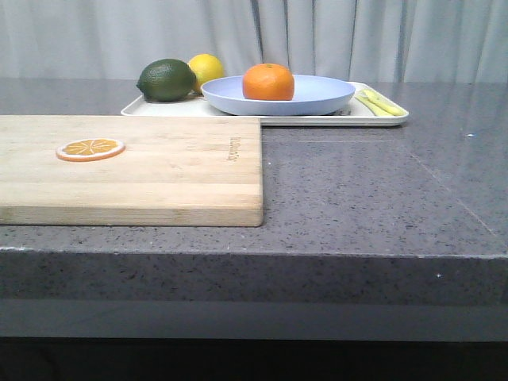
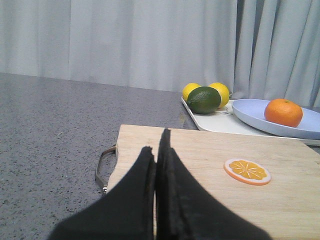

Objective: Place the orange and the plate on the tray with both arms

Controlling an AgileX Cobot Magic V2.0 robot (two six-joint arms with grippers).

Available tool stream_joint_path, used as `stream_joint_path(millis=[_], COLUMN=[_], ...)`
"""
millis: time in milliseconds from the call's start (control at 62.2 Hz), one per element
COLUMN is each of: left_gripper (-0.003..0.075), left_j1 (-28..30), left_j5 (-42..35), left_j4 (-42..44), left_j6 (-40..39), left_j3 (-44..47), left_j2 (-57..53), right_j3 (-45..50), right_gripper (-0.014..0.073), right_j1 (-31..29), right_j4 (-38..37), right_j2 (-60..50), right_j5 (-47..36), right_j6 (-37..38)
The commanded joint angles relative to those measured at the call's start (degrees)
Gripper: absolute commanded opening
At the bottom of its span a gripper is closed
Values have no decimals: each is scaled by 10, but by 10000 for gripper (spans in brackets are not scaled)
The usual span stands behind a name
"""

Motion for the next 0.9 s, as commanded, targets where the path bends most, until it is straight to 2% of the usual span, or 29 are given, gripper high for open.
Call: stream_joint_path(millis=[0, 434, 515, 579, 659, 691, 884], left_gripper=[-20, -20, -20, -20, -20, -20, -20], left_j1=[3, 3, 3, 3, 3, 3, 3], left_j5=[-38, -38, -38, -38, -38, -38, -38], left_j4=[-3, -3, -3, -3, -3, -3, -3], left_j6=[0, 0, 0, 0, 0, 0, 0], left_j3=[16, 16, 16, 16, 16, 16, 16], left_j2=[-11, -11, -11, -11, -11, -11, -11], right_j3=[-12, -12, -7, 17, 73, 117, 303], right_gripper=[-65, -65, -65, -65, -65, -65, -65], right_j1=[0, 0, 0, -2, -11, -14, -16], right_j4=[-1, -2, -23, -31, -37, -37, -37], right_j2=[6, 6, 4, -8, -31, -45, -120], right_j5=[-40, -40, -55, -121, -243, -316, -567], right_j6=[-5, -5, -4, -4, -4, -4, -4])
